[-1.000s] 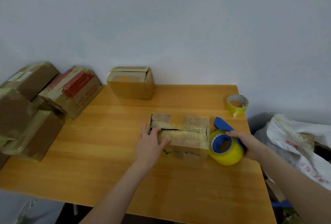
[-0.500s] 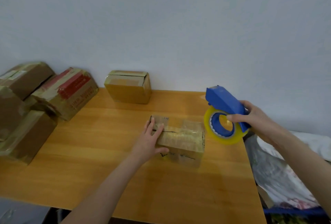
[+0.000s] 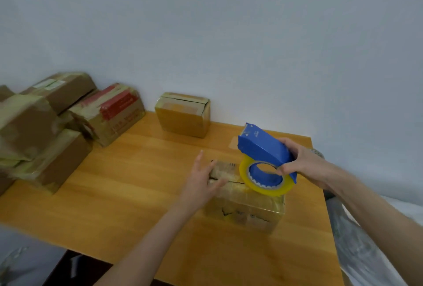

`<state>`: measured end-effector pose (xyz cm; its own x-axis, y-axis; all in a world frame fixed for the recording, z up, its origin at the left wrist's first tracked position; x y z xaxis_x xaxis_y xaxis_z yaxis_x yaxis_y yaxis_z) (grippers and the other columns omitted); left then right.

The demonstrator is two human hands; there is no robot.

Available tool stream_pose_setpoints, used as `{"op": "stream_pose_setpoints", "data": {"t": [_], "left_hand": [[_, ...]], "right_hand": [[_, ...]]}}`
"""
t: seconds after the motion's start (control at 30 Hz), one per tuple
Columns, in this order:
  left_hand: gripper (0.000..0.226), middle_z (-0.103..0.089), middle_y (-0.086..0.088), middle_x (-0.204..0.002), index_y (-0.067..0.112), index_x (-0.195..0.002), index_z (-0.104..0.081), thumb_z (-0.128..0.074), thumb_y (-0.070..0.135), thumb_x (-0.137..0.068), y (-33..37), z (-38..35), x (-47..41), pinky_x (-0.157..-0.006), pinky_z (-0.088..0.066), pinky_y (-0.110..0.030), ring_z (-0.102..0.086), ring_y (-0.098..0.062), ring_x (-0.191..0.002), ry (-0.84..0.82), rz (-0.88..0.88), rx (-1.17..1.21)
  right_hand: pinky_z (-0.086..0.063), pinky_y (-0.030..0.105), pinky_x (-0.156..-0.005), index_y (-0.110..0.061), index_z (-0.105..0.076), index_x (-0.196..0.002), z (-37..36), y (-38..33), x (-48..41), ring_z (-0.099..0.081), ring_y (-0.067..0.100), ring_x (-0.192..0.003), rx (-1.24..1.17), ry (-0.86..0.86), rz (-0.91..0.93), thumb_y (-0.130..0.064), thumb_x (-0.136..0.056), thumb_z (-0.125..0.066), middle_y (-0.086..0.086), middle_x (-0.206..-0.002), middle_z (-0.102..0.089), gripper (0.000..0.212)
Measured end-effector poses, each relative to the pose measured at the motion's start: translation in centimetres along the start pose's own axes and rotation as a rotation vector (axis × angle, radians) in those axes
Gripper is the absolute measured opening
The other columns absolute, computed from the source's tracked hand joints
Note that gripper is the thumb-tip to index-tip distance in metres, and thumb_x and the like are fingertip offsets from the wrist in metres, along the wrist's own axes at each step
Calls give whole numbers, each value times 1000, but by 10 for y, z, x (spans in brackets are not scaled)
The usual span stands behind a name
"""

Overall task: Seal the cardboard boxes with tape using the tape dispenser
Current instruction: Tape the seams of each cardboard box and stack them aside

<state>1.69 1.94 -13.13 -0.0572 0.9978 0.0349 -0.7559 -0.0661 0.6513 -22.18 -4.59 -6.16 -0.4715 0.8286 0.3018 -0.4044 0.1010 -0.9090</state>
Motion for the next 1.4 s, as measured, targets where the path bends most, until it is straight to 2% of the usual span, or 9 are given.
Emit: {"op": "stream_pose_setpoints", "data": {"t": [0.1,0.17,0.23,0.37,0.53,0.73,0.97,1.2,1.4], "left_hand": [[49,-55,-3,-127,15,-125,-56,-43,52,-95,14,19,-17,-96,-47,-37,-54,-16,-115,50,264,579],[53,-62,-1,-118,15,-117,-57,-39,60,-94,27,22,-22,-87,-53,-34,-61,-16,-105,-53,409,906],[63,-66,-1,-115,11,-117,-60,-37,65,-91,37,25,-25,-86,-54,-34,-64,-18,-102,-132,439,960],[57,-75,3,-92,14,-105,-67,-46,64,-89,51,27,-28,-73,-53,-28,-68,-15,-90,-193,432,939],[14,-65,5,-62,13,-82,-69,-65,23,-90,50,33,-32,-61,-48,-21,-55,-9,-63,-80,343,857],[16,-64,-5,-74,8,-83,-68,-63,20,-92,23,32,-32,-57,-50,-18,-57,-11,-65,-44,358,670],[17,-60,-4,-75,4,-85,-68,-65,20,-92,-55,69,-23,-55,-51,-21,-55,-13,-69,150,495,593],[21,-59,0,-75,14,-76,-61,-59,22,-95,-75,43,-29,-57,-44,-25,-49,-13,-68,144,506,446],[22,-62,-2,-79,22,-76,-55,-57,31,-96,-92,8,-28,-67,-48,-36,-49,-19,-63,116,586,372]], "right_hand": [[-53,29,-79,-30,-54,-121,3,-6,0,-64,12,-99,-7,-37,47,-29,-39,-76,1,-116,-61,85],[-53,30,-79,-29,-54,-122,4,-10,-1,-64,12,-99,-1,-65,66,-28,-39,-76,1,-116,-61,86],[-54,33,-83,-28,-54,-125,4,-12,-2,-63,14,-103,24,-88,71,-27,-41,-76,0,-117,-61,87],[-53,32,-80,-31,-55,-123,6,-13,-2,-64,17,-101,101,-110,78,-27,-44,-77,0,-115,-62,83],[-53,24,-74,-36,-53,-122,3,-20,1,-65,7,-97,215,-127,96,-32,-49,-80,-7,-114,-61,78],[-48,12,-70,-44,-48,-122,-12,-39,-1,-58,-2,-97,572,-85,199,-38,-63,-78,-20,-111,-57,67],[-48,18,-70,-43,-53,-116,5,-27,-2,-58,-2,-88,630,-72,154,-41,-61,-70,-16,-102,-61,57],[-44,9,-63,-44,-52,-113,2,-18,-9,-58,-6,-86,687,-88,112,-46,-58,-67,-20,-99,-60,57],[-49,22,-72,-45,-49,-116,-3,-12,-15,-60,4,-88,729,-115,89,-49,-57,-68,-18,-101,-60,62]]}}
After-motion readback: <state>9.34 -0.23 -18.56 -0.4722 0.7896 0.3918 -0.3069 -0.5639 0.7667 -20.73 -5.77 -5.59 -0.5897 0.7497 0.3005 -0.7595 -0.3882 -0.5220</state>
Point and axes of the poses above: each hand's wrist, its own x-axis away from the middle knuckle, its own z-axis out of the back of the hand, y = z × x, the point moved 5 cm from there along -x, towards the middle knuckle
